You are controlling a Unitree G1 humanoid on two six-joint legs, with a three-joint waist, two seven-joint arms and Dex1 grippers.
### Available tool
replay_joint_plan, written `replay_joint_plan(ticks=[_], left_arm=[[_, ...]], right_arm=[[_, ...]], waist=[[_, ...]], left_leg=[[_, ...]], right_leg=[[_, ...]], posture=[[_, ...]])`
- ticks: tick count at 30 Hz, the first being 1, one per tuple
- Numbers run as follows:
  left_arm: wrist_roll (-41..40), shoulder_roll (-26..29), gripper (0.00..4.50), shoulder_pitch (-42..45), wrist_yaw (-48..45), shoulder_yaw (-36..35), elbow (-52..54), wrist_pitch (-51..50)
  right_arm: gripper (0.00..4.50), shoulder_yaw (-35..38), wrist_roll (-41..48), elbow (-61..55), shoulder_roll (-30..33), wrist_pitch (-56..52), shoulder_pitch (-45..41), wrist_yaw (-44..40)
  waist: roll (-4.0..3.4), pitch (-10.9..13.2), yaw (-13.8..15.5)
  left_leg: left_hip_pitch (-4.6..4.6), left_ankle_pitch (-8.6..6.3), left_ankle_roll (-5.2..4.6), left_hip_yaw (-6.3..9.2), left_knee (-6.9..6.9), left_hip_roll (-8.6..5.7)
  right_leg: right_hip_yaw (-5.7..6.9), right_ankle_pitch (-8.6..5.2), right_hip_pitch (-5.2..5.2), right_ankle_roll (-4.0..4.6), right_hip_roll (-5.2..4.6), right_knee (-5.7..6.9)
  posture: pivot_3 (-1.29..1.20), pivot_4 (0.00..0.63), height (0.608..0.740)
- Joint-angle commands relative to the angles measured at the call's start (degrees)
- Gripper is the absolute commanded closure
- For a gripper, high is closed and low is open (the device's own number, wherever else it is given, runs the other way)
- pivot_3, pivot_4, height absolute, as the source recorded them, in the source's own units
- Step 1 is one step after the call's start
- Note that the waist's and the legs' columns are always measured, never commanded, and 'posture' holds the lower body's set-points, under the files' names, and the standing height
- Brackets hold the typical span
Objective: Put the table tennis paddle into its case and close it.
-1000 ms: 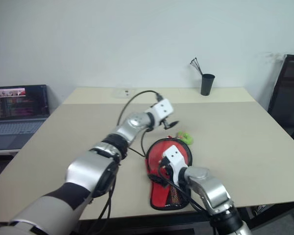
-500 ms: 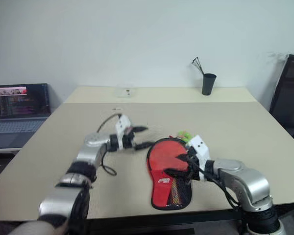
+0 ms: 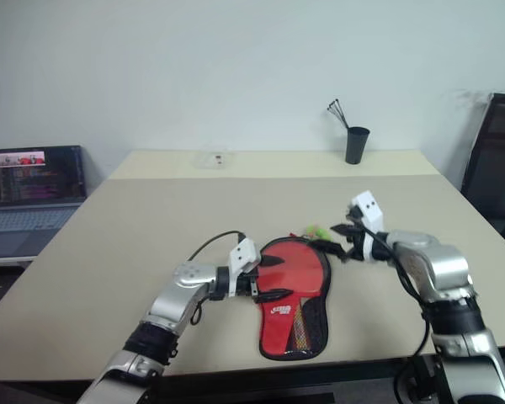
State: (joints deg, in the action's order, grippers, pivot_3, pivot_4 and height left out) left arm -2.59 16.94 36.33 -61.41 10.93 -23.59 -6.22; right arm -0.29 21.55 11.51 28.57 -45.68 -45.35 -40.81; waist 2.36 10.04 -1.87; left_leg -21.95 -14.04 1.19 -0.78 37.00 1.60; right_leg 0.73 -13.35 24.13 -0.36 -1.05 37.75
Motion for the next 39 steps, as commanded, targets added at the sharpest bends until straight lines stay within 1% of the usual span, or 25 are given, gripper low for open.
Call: replay_joint_plan(ticks=[1,4,6,8,11,15,21,24,28,30,31,32,36,39], left_arm=[[0.67,-0.36,0.04,0.96,1.24,1.11,-1.53,0.36],[0.42,-0.61,0.04,0.25,1.5,1.88,-1.2,-0.03],[0.22,-0.72,0.04,-0.47,1.43,2.41,-0.2,-0.54],[0.03,-0.83,0.04,-1.28,1.54,2.8,1.09,-1.24],[-0.41,-0.68,0.04,-2.56,1.58,3.36,3.53,-2.57],[-0.67,-0.15,0.04,-3.57,2.19,3.37,5.62,-3.96],[-0.56,0.4,0.04,-4.03,2.86,3.3,6.71,-4.75],[-0.14,0.62,0.0,-3.5,2.96,3.57,6.14,-4.28],[1.11,0.98,0.0,-2.23,2.83,4.63,3.85,-2.38],[1.59,1.04,0.0,-1.36,2.66,5.26,2.22,-1.64],[1.88,1.07,0.0,-0.89,2.48,5.59,1.32,-1.33],[2.13,1.13,0.0,-0.47,2.26,5.94,0.43,-1.06],[3.41,1.75,0.0,1.21,-0.21,8.14,-3.96,-1.48],[4.15,1.95,0.0,1.97,-1.07,9.16,-7.21,-1.49]], right_arm=[[0.0,-0.58,-5.12,11.89,-2.44,9.07,-4.75,3.47],[0.0,-0.96,-8.45,24.07,-5.74,15.24,-9.28,5.94],[0.0,-0.63,-10.22,32.84,-7.9,19.75,-12.36,7.57],[0.0,0.8,-10.94,40.96,-9.77,23.93,-15.33,9.44],[0.0,2.18,-11.97,50.1,-11.38,28.89,-18.4,12.45],[0.0,2.64,-13.26,56.31,-12.64,31.47,-19.86,13.11],[0.0,1.56,-16.34,59.3,-13.66,32.81,-19.77,13.54],[0.63,1.81,-17.1,59.55,-13.92,32.79,-19.6,13.66],[1.88,2.08,-17.37,59.52,-14.2,32.42,-19.32,13.58],[2.63,2.16,-17.47,59.45,-14.3,32.28,-19.16,13.6],[2.9,2.22,-17.55,59.43,-14.34,32.23,-19.1,13.64],[3.28,2.28,-17.6,59.41,-14.36,32.18,-19.07,13.68],[4.44,2.79,-17.42,59.24,-14.28,31.97,-19.24,14.44],[4.47,3.69,-17.12,58.93,-13.62,31.76,-19.89,15.23]], waist=[[0.0,0.0,0.07],[-0.02,0.01,0.08],[-0.03,0.02,0.05],[-0.03,0.02,0.11],[-0.04,0.03,0.1],[-0.04,0.03,0.21],[-0.05,0.03,0.13],[-0.06,0.03,0.13],[-0.06,0.03,0.16],[-0.06,0.02,0.17],[-0.06,0.02,0.18],[-0.06,0.01,0.19],[-0.09,-0.04,0.21],[-0.17,-0.09,0.2]], left_leg=[[-0.01,0.0,0.0,-0.05,-0.01,0.0],[-0.12,0.0,0.0,-0.12,-0.03,0.02],[-0.16,0.0,0.0,-0.16,-0.02,0.04],[-0.17,0.0,0.0,-0.17,-0.03,0.07],[-0.16,0.0,0.0,-0.19,-0.03,0.1],[-0.17,0.0,0.0,-0.18,-0.03,0.1],[-0.15,0.0,0.0,-0.18,-0.03,0.11],[-0.09,0.0,0.0,-0.18,-0.03,0.1],[-0.07,0.0,0.0,-0.17,-0.03,0.1],[-0.06,0.0,0.0,-0.18,-0.02,0.1],[-0.05,0.0,0.0,-0.18,-0.02,0.1],[-0.04,0.0,0.0,-0.19,-0.02,0.09],[0.05,0.0,0.0,-0.19,-0.01,0.08],[0.06,0.0,0.0,-0.19,-0.01,0.08]], right_leg=[[0.0,0.0,0.01,0.0,0.0,0.0],[0.0,0.0,0.08,0.01,-0.01,-0.05],[-0.03,0.15,0.11,0.26,-0.05,-0.07],[-0.05,0.16,0.11,0.27,-0.08,-0.07],[-0.07,0.16,0.11,0.28,-0.11,-0.07],[-0.06,0.17,0.1,0.29,-0.15,-0.09],[-0.08,0.17,0.1,0.29,-0.15,-0.05],[-0.09,0.17,0.08,0.29,-0.14,-0.02],[-0.08,0.16,0.06,0.28,-0.14,-0.01],[-0.08,0.16,0.04,0.27,-0.14,-0.01],[-0.08,0.16,0.03,0.27,-0.15,-0.02],[-0.09,0.16,0.02,0.27,-0.15,-0.02],[-0.09,0.13,-0.06,0.23,-0.15,-0.02],[-0.08,0.12,-0.08,0.21,-0.15,-0.01]], posture=[[0.0,0.15,0.74],[0.0,0.15,0.74],[0.0,0.15,0.74],[0.0,0.15,0.74],[0.0,0.15,0.74],[0.0,0.15,0.74],[0.0,0.15,0.74],[0.0,0.15,0.74],[0.0,0.15,0.74],[0.0,0.15,0.74],[0.0,0.15,0.74],[0.0,0.15,0.74],[0.0,0.15,0.74],[0.0,0.15,0.74]])
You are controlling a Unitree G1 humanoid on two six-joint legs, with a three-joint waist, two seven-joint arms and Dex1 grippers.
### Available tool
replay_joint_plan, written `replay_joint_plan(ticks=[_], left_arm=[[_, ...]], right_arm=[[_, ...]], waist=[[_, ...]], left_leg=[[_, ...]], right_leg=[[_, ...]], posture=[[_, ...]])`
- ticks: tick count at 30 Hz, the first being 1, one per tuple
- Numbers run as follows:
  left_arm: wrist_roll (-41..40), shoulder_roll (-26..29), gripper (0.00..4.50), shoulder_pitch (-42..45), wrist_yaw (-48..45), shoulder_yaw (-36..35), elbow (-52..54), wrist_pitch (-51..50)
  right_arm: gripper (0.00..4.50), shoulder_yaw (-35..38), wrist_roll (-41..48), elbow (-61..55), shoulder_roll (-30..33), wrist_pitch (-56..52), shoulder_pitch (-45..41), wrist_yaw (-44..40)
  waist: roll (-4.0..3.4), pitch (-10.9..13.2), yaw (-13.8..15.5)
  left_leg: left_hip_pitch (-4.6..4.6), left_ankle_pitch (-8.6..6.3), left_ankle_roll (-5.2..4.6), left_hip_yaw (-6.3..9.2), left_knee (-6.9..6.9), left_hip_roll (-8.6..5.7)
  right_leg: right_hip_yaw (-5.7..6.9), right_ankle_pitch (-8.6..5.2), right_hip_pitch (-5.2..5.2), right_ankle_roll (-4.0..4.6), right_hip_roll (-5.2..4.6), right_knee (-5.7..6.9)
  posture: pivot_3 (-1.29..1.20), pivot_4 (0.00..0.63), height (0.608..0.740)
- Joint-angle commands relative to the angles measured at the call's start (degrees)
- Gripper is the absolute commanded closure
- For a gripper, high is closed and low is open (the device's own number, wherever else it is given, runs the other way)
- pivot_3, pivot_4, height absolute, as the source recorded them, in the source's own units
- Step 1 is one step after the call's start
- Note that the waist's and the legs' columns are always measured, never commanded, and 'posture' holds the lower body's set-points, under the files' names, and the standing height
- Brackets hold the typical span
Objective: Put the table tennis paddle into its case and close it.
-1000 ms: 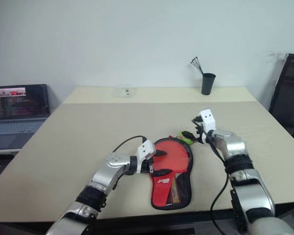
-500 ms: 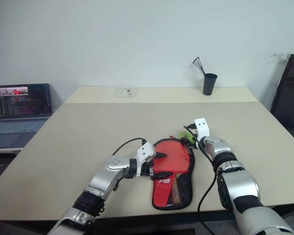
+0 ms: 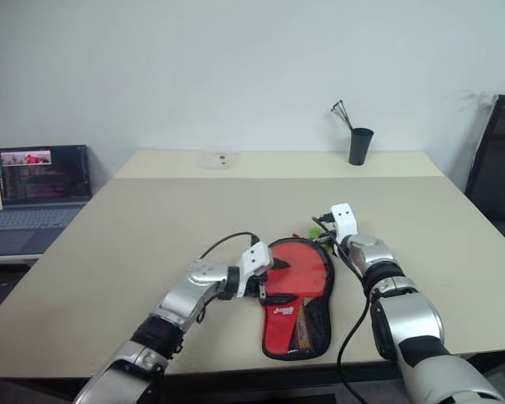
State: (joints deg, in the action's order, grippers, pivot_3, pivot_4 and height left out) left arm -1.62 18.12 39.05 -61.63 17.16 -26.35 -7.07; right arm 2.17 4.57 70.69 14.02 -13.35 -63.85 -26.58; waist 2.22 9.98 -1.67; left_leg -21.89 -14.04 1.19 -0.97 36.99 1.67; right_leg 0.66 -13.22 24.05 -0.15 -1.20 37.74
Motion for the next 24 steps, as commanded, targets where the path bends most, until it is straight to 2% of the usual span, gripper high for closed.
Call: replay_joint_plan(ticks=[1,8,13,18,24], left_arm=[[3.46,0.69,0.0,-0.46,-0.64,3.06,-5.61,-0.47],[4.15,0.29,0.0,0.69,-0.6,3.72,-10.95,1.17],[3.03,-1.12,0.0,0.75,-1.41,3.49,-11.25,0.14],[3.49,-2.66,0.0,1.67,-0.93,3.89,-12.17,0.27],[3.97,-5.79,0.0,4.11,-0.42,4.35,-14.38,0.46]], right_arm=[[4.47,1.54,-0.01,-0.43,1.25,-0.69,-1.59,1.11],[4.47,2.83,0.25,-2.25,4.0,-2.15,-1.78,1.08],[4.47,2.65,0.3,-7.8,6.94,-5.62,1.71,0.04],[4.47,1.44,1.0,-25.03,9.2,-15.0,11.27,-2.56],[4.47,1.57,5.84,-62.15,12.93,-35.67,30.25,-4.45]], waist=[[-0.04,-0.02,0.0],[-0.09,-0.08,0.07],[-0.23,-0.19,0.21],[-0.3,-0.3,0.67],[-0.49,-0.47,2.33]], left_leg=[[0.0,0.0,0.0,0.0,0.0,0.0],[0.01,0.0,0.0,0.01,0.0,-0.01],[0.02,0.0,0.0,0.04,0.0,-0.02],[-0.02,0.0,-0.01,0.07,-0.01,-0.04],[-0.18,0.0,-0.01,0.27,0.02,-0.1]], right_leg=[[0.0,0.0,0.0,-0.01,0.0,0.0],[0.0,-0.11,-0.02,-0.19,-0.02,0.0],[0.02,-0.12,-0.05,-0.2,-0.03,0.0],[0.04,-0.12,-0.08,-0.22,-0.08,-0.09],[0.21,-0.14,-0.12,-0.28,-0.14,-0.21]], posture=[[0.0,0.15,0.74],[0.0,0.15,0.74],[0.0,0.15,0.74],[0.0,0.15,0.74],[0.0,0.15,0.74]])
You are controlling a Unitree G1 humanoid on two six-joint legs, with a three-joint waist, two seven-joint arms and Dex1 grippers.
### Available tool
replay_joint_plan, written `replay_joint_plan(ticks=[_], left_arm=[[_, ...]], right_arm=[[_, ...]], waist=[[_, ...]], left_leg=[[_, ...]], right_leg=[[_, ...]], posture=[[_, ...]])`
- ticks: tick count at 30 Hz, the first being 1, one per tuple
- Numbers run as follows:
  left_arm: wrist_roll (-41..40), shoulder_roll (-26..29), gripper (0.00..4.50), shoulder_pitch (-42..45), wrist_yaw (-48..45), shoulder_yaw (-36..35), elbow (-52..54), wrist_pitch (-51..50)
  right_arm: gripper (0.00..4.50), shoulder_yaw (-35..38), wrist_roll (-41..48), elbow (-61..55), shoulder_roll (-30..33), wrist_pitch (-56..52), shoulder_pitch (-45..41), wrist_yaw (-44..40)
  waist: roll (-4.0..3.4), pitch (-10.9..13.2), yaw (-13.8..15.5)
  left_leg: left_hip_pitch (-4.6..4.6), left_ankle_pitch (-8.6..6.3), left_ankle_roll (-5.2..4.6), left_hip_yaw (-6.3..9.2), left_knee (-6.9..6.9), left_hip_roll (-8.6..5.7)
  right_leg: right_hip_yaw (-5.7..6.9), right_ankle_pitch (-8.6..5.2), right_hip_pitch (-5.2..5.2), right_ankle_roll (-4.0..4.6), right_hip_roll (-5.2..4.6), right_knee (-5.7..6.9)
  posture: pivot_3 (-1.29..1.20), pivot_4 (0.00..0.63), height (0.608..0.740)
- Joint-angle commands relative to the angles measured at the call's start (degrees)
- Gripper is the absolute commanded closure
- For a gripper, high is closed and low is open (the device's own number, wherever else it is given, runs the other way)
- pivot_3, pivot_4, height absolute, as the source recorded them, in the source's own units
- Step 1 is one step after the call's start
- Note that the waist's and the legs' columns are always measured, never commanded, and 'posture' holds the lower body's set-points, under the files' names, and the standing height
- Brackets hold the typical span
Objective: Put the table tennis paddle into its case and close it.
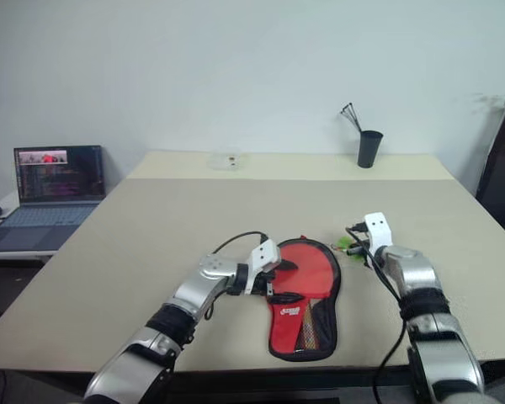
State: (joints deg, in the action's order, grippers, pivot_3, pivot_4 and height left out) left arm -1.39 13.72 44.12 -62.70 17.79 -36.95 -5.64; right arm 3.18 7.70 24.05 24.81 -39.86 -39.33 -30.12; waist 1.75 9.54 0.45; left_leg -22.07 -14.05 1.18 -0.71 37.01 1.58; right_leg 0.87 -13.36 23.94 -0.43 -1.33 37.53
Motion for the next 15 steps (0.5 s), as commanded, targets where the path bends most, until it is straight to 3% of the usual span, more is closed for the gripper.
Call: replay_joint_plan(ticks=[1,7,15], left_arm=[[3.97,-1.75,0.0,-0.61,0.59,3.85,-4.42,-0.69],[5.21,-4.61,0.0,1.82,0.88,4.32,-9.06,1.09],[7.01,-7.57,0.0,3.97,0.8,4.47,-13.82,3.89]], right_arm=[[4.47,0.93,3.51,-20.2,2.8,-11.91,8.04,-0.86],[4.47,4.53,7.9,-37.01,6.18,-23.19,16.5,0.05],[4.47,8.32,14.67,-48.58,13.35,-31.64,25.66,-3.69]], waist=[[-0.1,-0.08,0.38],[-0.31,-0.23,1.04],[-0.28,-0.23,1.15]], left_leg=[[0.01,0.0,0.0,0.0,0.01,-0.02],[0.04,-0.01,-0.01,0.21,0.0,-0.08],[-0.21,-0.07,-0.1,0.4,0.03,-0.26]], right_leg=[[0.02,-0.02,-0.02,-0.04,0.01,-0.07],[0.15,0.09,-0.39,-0.22,0.03,-0.63],[0.13,0.05,-0.45,-0.33,-0.07,-0.83]], posture=[[0.0,0.15,0.74],[0.0,0.15,0.74],[0.0,0.15,0.74]])
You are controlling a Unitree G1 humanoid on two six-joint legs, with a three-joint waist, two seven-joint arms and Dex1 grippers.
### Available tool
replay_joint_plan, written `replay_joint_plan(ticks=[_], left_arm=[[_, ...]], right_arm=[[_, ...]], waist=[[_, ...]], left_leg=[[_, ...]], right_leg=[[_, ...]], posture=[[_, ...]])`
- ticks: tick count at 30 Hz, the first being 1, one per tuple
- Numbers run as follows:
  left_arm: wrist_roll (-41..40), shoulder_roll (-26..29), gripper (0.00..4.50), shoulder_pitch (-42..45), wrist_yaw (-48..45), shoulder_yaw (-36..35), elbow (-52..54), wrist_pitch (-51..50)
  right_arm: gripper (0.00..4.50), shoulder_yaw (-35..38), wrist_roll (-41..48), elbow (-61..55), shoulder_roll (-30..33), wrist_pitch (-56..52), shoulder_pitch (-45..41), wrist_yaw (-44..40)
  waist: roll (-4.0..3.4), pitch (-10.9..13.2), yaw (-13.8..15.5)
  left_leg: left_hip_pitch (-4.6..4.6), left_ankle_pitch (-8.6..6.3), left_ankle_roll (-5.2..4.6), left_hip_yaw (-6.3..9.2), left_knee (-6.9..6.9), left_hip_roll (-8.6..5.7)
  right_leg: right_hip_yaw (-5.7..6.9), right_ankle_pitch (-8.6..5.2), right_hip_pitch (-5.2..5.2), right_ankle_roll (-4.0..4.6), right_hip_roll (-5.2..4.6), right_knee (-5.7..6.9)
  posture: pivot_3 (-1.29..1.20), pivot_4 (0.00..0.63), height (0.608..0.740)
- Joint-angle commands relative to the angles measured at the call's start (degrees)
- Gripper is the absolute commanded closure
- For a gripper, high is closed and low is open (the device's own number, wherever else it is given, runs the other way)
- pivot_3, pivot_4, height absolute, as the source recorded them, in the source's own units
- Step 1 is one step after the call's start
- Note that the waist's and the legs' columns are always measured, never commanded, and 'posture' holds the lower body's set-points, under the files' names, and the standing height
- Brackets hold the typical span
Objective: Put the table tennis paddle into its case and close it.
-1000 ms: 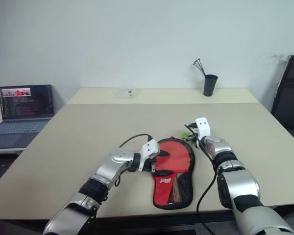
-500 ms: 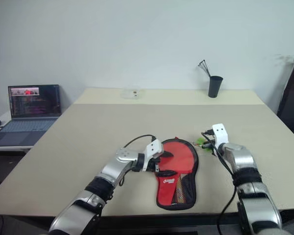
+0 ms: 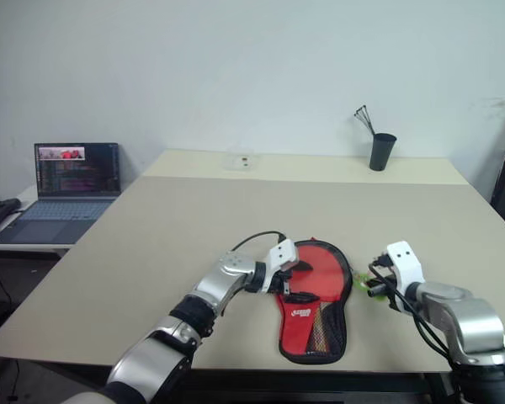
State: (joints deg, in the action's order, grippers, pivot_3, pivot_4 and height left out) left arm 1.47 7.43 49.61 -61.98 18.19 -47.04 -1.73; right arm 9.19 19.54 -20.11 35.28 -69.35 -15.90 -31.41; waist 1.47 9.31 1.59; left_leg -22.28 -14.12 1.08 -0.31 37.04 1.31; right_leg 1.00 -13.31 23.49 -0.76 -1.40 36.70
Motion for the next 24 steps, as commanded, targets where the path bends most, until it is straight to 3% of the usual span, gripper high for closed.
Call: replay_joint_plan(ticks=[1,5,17,24], left_arm=[[4.27,-1.5,0.0,-1.34,0.12,4.03,-4.13,0.21],[4.77,-2.16,0.0,-0.88,0.14,3.7,-5.28,0.93],[5.06,-3.2,0.0,-0.59,0.81,3.15,-6.34,1.37],[4.98,-3.86,0.0,-0.71,1.45,2.94,-6.05,0.99]], right_arm=[[4.47,2.56,4.07,-5.79,4.5,-2.77,4.07,-3.86],[4.47,3.37,8.6,-11.66,10.35,-3.33,12.04,-9.01],[4.47,3.8,19.47,-26.07,18.46,1.17,27.25,-18.47],[4.47,1.1,21.88,-29.44,18.32,3.66,31.25,-17.68]], waist=[[0.0,0.0,0.02],[0.04,-0.04,0.02],[0.02,-0.19,0.11],[0.09,-0.23,0.04]], left_leg=[[-0.03,-0.01,-0.01,0.03,0.0,-0.01],[-0.11,-0.03,-0.05,0.17,0.0,-0.05],[-0.39,-0.25,-0.42,0.55,0.0,-0.62],[-0.5,-0.3,-0.52,0.76,0.17,-0.69]], right_leg=[[0.02,-0.01,0.0,-0.01,0.0,-0.01],[0.15,-0.06,-0.01,-0.08,-0.01,-0.07],[0.76,-0.12,-0.25,-0.54,-0.57,-0.63],[0.97,-0.14,-0.33,-0.77,-0.79,-0.68]], posture=[[0.0,0.15,0.74],[0.0,0.15,0.74],[0.0,0.15,0.74],[0.0,0.15,0.74]])
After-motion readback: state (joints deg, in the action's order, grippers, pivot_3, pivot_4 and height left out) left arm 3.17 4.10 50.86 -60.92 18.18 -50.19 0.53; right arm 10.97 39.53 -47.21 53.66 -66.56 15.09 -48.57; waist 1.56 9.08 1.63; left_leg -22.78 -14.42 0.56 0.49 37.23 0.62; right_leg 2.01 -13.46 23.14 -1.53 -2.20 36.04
